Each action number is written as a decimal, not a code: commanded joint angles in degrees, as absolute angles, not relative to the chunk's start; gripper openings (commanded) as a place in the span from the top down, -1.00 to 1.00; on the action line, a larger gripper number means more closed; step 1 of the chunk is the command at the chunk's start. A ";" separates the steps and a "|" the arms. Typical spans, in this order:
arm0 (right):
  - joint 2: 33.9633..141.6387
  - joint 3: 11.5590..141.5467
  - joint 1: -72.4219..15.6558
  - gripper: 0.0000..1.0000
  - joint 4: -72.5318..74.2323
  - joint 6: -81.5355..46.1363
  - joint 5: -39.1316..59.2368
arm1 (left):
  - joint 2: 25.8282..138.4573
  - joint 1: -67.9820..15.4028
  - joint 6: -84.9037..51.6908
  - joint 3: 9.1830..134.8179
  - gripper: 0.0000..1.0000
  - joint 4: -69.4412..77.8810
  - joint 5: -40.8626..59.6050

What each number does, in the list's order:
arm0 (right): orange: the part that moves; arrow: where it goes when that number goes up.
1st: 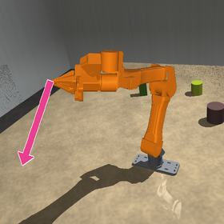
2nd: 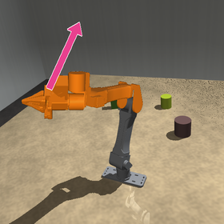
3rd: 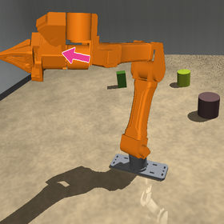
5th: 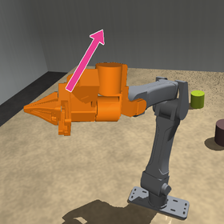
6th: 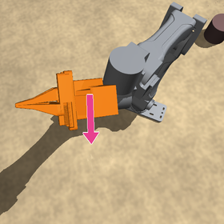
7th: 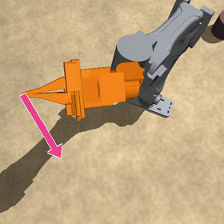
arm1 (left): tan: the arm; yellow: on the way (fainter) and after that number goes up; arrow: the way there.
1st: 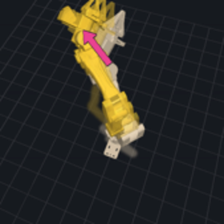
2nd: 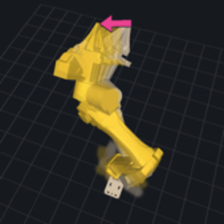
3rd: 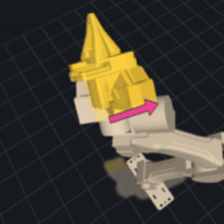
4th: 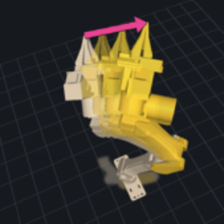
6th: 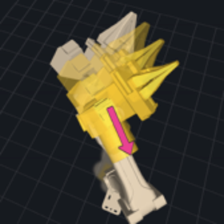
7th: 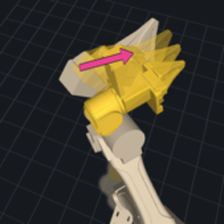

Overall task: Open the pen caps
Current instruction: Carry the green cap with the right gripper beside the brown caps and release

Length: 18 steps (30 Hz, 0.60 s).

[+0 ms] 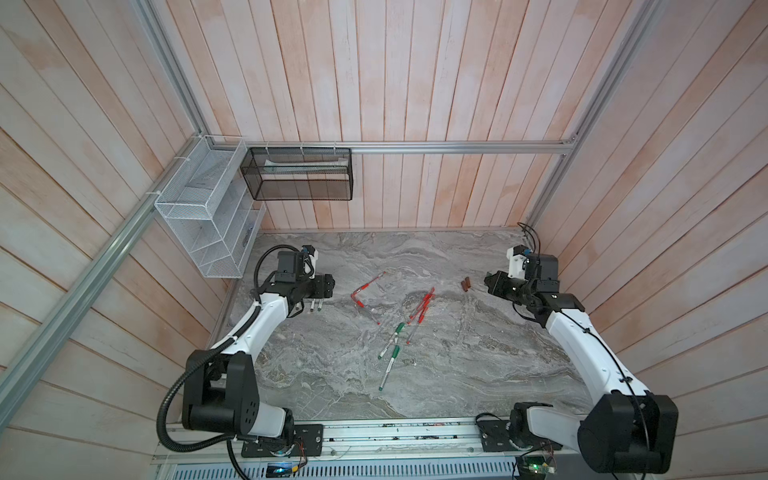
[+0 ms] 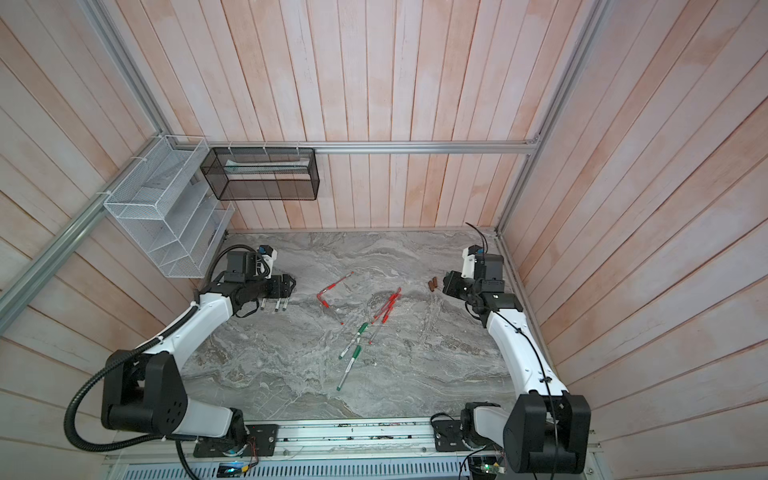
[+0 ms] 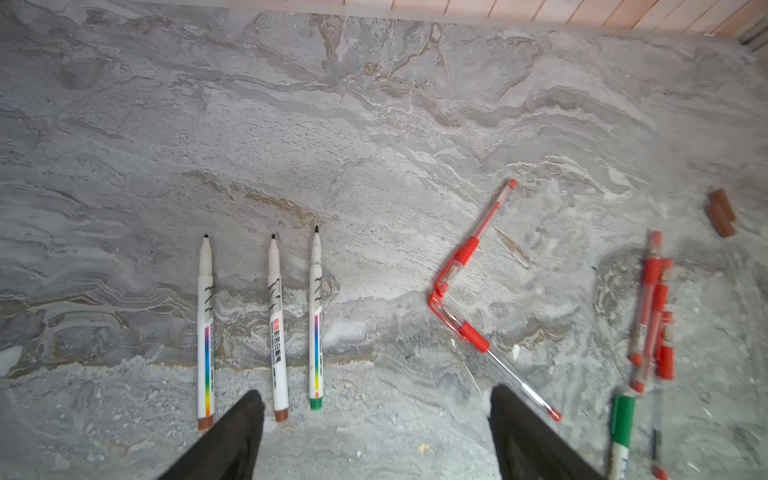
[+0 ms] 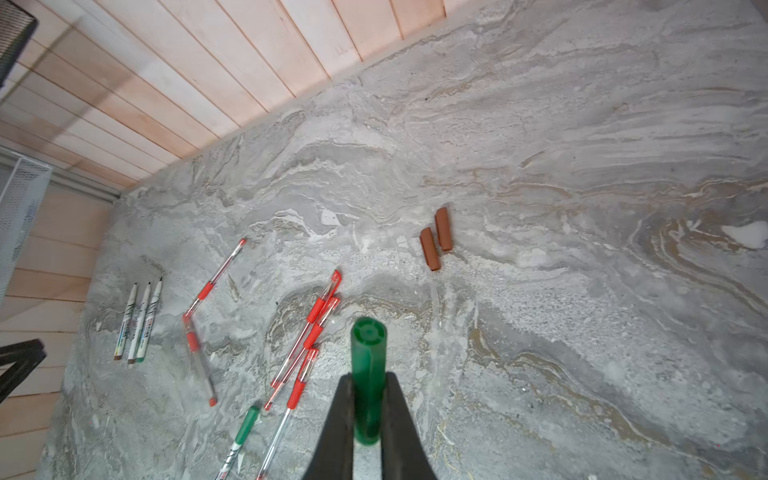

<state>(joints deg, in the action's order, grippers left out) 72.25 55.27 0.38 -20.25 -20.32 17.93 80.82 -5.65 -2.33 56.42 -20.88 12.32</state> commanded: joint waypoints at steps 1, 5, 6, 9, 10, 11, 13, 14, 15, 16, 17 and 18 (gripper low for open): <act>76.77 58.98 2.66 1.00 -23.50 -16.70 20.11 | 76.15 -4.92 0.77 52.42 -0.89 -16.99 15.35; 83.06 61.92 4.21 1.00 -23.04 -14.77 17.68 | 71.99 -2.06 0.61 49.08 -0.99 -14.94 17.61; 84.91 62.98 4.45 1.00 -23.69 -14.10 17.51 | 71.73 -1.06 0.09 49.15 -0.99 -15.11 18.48; 90.87 67.03 5.18 1.00 -26.12 -11.48 17.12 | 70.35 1.49 -1.65 48.72 -1.00 -14.34 20.72; 93.05 68.58 5.22 1.00 -27.04 -11.13 16.67 | 69.77 1.86 -1.67 48.46 -1.00 -14.14 21.29; 95.37 70.51 5.23 1.00 -28.20 -10.99 16.59 | 69.31 2.23 -1.68 48.26 -1.00 -14.21 21.88; 99.31 73.32 5.27 1.00 -29.25 -11.03 16.65 | 68.70 3.27 -2.10 48.01 -1.00 -14.24 23.30; 100.95 74.36 5.26 1.00 -28.93 -11.20 17.01 | 68.44 3.76 -2.44 47.87 -0.99 -13.92 23.66; 102.17 74.95 5.20 1.00 -28.28 -11.33 17.46 | 68.11 4.10 -2.56 47.67 -1.00 -13.55 23.72; 103.59 75.81 5.23 1.00 -27.64 -11.34 17.51 | 67.79 4.34 -2.57 47.47 -1.00 -13.10 23.97; 105.20 76.99 5.15 1.00 -27.46 -11.18 16.93 | 67.51 4.55 -2.43 47.53 -0.99 -13.00 23.94; 106.57 78.08 5.09 1.00 -27.47 -11.03 16.20 | 67.45 4.78 -2.31 47.86 -0.99 -13.19 23.93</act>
